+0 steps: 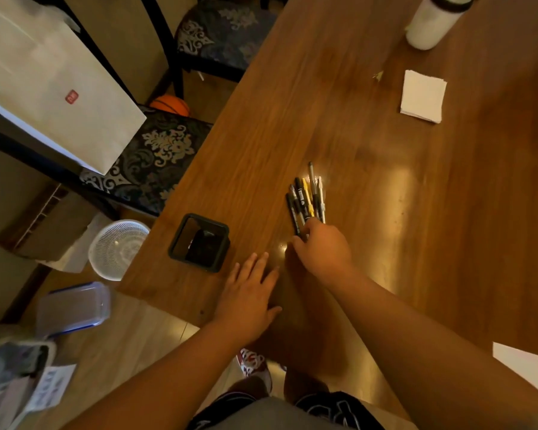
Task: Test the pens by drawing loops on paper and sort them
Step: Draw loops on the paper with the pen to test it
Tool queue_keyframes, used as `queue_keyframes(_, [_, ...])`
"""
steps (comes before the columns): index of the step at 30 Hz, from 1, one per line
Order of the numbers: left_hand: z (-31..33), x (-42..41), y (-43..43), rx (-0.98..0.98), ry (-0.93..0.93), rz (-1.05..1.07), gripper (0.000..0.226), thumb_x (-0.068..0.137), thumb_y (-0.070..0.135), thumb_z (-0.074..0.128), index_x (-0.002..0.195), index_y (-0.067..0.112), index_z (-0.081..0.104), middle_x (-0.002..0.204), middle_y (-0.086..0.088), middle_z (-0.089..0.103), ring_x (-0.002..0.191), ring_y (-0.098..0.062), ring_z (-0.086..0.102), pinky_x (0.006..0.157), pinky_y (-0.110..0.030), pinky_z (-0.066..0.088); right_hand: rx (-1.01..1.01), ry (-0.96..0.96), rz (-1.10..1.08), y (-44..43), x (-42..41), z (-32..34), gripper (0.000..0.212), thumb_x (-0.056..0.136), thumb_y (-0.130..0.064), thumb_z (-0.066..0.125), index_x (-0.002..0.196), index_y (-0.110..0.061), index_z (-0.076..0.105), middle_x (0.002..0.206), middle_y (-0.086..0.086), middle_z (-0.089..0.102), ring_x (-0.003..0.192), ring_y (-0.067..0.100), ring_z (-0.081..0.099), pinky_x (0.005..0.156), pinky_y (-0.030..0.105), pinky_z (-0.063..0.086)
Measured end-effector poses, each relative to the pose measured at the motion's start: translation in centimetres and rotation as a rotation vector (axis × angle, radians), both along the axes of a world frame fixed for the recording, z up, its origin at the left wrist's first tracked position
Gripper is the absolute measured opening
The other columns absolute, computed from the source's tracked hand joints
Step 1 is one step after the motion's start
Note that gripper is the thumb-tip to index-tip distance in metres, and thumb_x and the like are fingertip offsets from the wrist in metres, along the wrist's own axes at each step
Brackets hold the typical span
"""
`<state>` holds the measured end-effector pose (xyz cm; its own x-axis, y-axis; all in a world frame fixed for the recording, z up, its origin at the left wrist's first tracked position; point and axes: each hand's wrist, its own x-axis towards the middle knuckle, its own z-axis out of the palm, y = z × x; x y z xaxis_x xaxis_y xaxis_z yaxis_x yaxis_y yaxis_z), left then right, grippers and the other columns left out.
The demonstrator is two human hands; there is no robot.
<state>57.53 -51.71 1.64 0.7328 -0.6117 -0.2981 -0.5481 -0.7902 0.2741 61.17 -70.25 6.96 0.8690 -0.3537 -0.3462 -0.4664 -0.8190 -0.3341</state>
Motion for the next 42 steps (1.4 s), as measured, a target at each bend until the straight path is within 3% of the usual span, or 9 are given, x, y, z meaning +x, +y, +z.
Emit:
queue_keyframes(3, [-0.1,-0.1,0.2,-0.004,0.001,-0.007,0.078,0.087,0.059,0.052,0.15,0.032,0.014,0.162,-0.002,0.0,0.147,-0.024,-0.006,0.115,-0.044,-0.003,-0.091,0.011,0.023,0.7,1.4,-0.3,0.027,0.094,-0.036,0.057,0.111,-0.015,0.06,0.096,0.006,0.067,0.085,0.024,0.065,0.059,0.032,0.049])
queue_keyframes(9, [0.1,-0.1,0.2,-0.003,0.023,0.0,0.077,0.089,0.058,0.05,0.151,0.032,0.012,0.162,-0.001,-0.005,0.147,-0.023,-0.01,0.115,-0.042,-0.007,-0.134,0.063,0.046,1.6,2.8,-1.1,0.024,0.096,-0.03,0.054,0.112,-0.013,0.06,0.101,0.008,0.068,0.091,0.027,0.067,0.066,0.037,0.054])
queue_keyframes(22, [0.6,-2.3,2.3,-0.033,0.039,0.027,0.067,0.091,0.046,0.052,0.15,0.03,0.023,0.162,0.0,0.005,0.148,-0.019,-0.001,0.114,-0.034,-0.005,-0.029,0.199,0.131,1.9,-2.0,-1.2,0.023,0.092,-0.035,0.056,0.097,-0.014,0.065,0.091,0.005,0.065,0.085,0.024,0.064,0.065,0.032,0.051])
queue_keyframes(24, [0.9,-2.9,2.8,-0.051,0.054,0.033,0.063,0.091,0.046,0.052,0.148,0.03,0.03,0.162,0.0,0.011,0.148,-0.018,0.003,0.116,-0.034,0.001,0.054,0.225,0.136,1.8,-4.2,-1.2,0.023,0.09,-0.035,0.057,0.088,-0.013,0.065,0.082,0.004,0.066,0.077,0.022,0.064,0.061,0.03,0.048])
queue_keyframes(27, [1.9,-3.5,2.9,-0.12,0.115,0.069,0.047,0.092,0.047,0.051,0.134,0.027,0.05,0.153,0.003,0.033,0.143,-0.017,0.021,0.112,-0.037,0.027,0.383,0.191,-0.045,1.9,-7.7,-1.1,0.02,0.087,-0.027,0.064,0.078,-0.009,0.064,0.069,0.007,0.067,0.061,0.019,0.063,0.055,0.031,0.048])
queue_keyframes(31, [3.7,-4.8,1.9,-0.3,0.345,0.134,0.038,0.091,0.045,0.057,0.125,0.029,0.055,0.122,0.009,0.057,0.109,-0.004,0.05,0.09,-0.026,0.047,0.829,0.169,-0.309,1.6,-12.5,-0.1,0.007,0.089,-0.014,0.059,0.087,-0.007,0.061,0.068,0.007,0.07,0.05,0.015,0.063,0.046,0.027,0.047])
queue_keyframes(36, [5.3,-7.8,-0.6,-0.421,0.512,0.004,0.024,0.089,0.043,0.062,0.111,0.036,0.06,0.102,0.017,0.061,0.092,0.003,0.058,0.08,-0.026,0.053,1.149,0.078,-0.559,-0.1,-18.3,1.9,0.006,0.083,-0.012,0.06,0.08,-0.017,0.062,0.074,0.016,0.072,0.055,0.022,0.066,0.043,0.024,0.044])
queue_keyframes(39, [6.2,-9.1,-3.0,-0.423,0.503,-0.094,0.015,0.091,0.041,0.059,0.104,0.035,0.062,0.093,0.016,0.062,0.083,0.002,0.057,0.074,-0.028,0.052,1.213,0.018,-0.674,-1.6,-21.5,2.9,0.007,0.081,-0.014,0.061,0.076,-0.019,0.064,0.075,0.017,0.071,0.057,0.022,0.065,0.045,0.024,0.045])
queue_keyframes(42, [7.1,-10.3,-5.6,-0.433,0.482,-0.18,0.014,0.091,0.042,0.058,0.103,0.036,0.062,0.09,0.016,0.061,0.081,0.002,0.056,0.069,-0.021,0.047,1.223,-0.073,-0.763,-3.5,-24.4,3.8,0.009,0.091,-0.015,0.059,0.082,-0.014,0.062,0.074,0.015,0.07,0.057,0.022,0.062,0.046,0.027,0.045])
